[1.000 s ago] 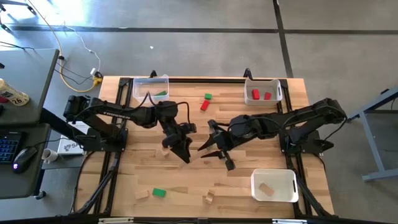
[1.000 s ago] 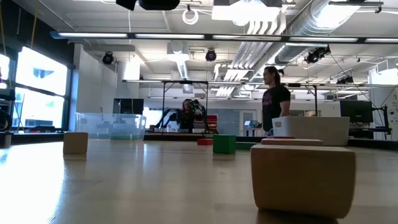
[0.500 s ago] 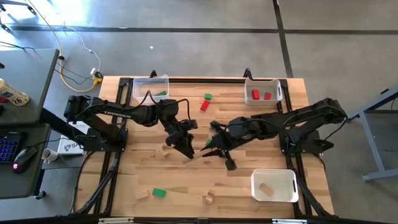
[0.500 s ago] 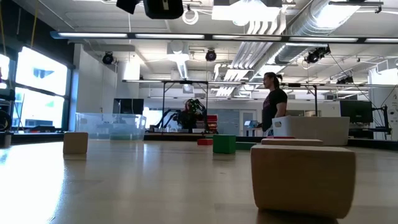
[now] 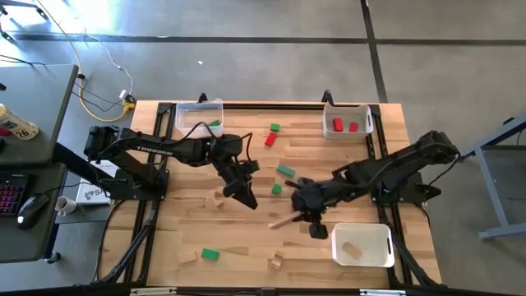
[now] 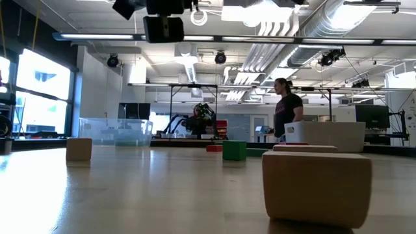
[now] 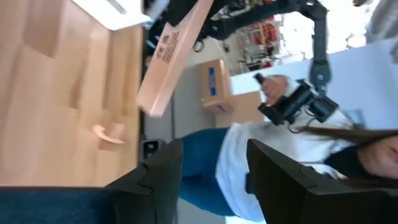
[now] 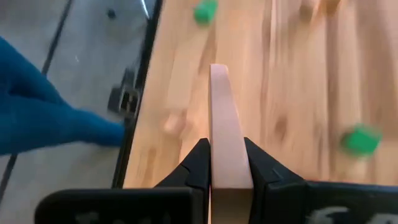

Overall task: Sort & place blocks by color
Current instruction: Put the brown block into the white bin

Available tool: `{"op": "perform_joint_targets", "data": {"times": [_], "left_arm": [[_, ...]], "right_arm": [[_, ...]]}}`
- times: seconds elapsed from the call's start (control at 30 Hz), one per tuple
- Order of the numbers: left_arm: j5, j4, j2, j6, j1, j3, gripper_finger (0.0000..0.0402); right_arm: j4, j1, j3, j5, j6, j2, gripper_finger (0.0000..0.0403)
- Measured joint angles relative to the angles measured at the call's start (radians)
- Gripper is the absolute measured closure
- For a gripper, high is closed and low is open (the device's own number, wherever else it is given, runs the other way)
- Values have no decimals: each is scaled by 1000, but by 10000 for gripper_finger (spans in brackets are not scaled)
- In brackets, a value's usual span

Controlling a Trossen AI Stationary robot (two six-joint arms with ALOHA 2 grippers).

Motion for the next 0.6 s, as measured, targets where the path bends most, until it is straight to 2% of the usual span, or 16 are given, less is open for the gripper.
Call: {"op": "perform_joint_targets", "data": {"times": [0.37, 0.6], "left_arm": [[-222, -163, 1, 107, -1, 0, 234], [-262, -220, 1, 138, -2, 0, 234]], "right_arm": [[-350, 155, 0, -35, 347, 0, 373], [-451, 254, 0, -103, 518, -21, 373]]}}
